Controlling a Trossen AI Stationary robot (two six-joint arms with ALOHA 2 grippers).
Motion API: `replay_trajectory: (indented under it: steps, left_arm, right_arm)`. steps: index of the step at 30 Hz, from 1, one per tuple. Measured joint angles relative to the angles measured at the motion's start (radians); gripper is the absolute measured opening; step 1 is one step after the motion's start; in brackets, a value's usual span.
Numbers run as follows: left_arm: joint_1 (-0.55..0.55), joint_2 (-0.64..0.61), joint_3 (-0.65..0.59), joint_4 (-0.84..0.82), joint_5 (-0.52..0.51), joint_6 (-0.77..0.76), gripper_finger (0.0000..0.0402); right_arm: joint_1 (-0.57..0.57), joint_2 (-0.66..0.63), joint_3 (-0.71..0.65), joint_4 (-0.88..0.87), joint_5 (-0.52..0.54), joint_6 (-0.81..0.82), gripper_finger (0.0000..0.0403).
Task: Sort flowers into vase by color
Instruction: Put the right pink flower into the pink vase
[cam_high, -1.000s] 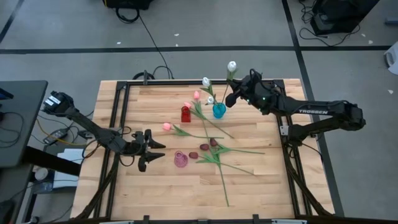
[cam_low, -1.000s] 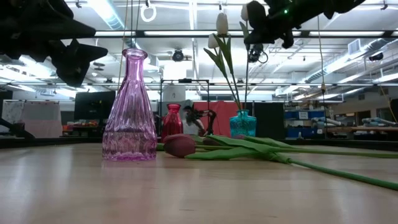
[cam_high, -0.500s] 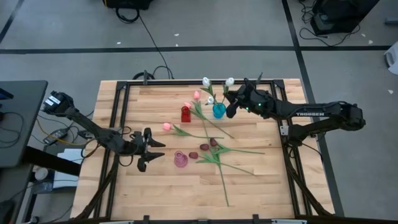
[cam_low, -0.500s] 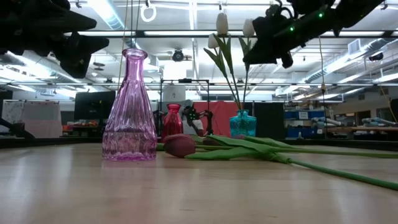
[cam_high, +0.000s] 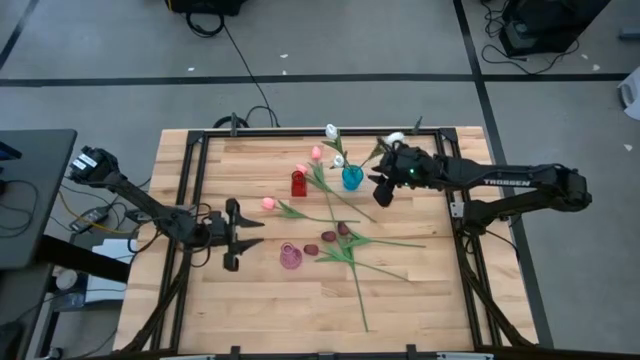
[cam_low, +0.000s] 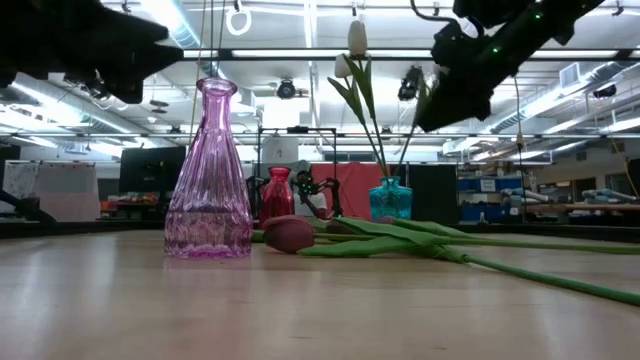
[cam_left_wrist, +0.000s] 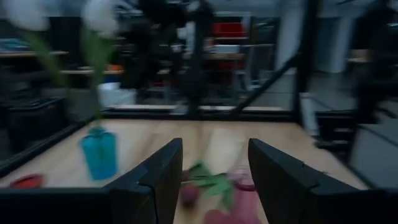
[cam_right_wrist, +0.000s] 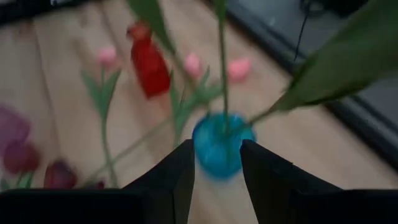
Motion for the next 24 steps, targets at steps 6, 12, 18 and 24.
replay_trajectory:
  steps: [6,12,18,24]
  left_arm:
    - [0.000,0.000,0.000,-0.005,-0.185,-0.017,0.0188]
    - [0.000,0.000,0.000,0.004,-0.199,-0.120,0.0188]
    - [0.001,0.000,0.000,0.005,-0.348,-0.186,0.0188]
    - [0.002,0.000,0.000,0.006,-0.480,-0.215,0.0188]
  right_arm:
    - [0.049,-0.002,-0.076,-0.031,-0.056,0.015,0.0142]
    - [0.141,-0.001,-0.171,0.037,-0.164,0.090,0.0142]
    - [0.367,0.020,-0.236,0.153,0.045,0.121,0.0142]
    - [0.491,0.174,-0.244,0.498,0.206,0.147,0.0142]
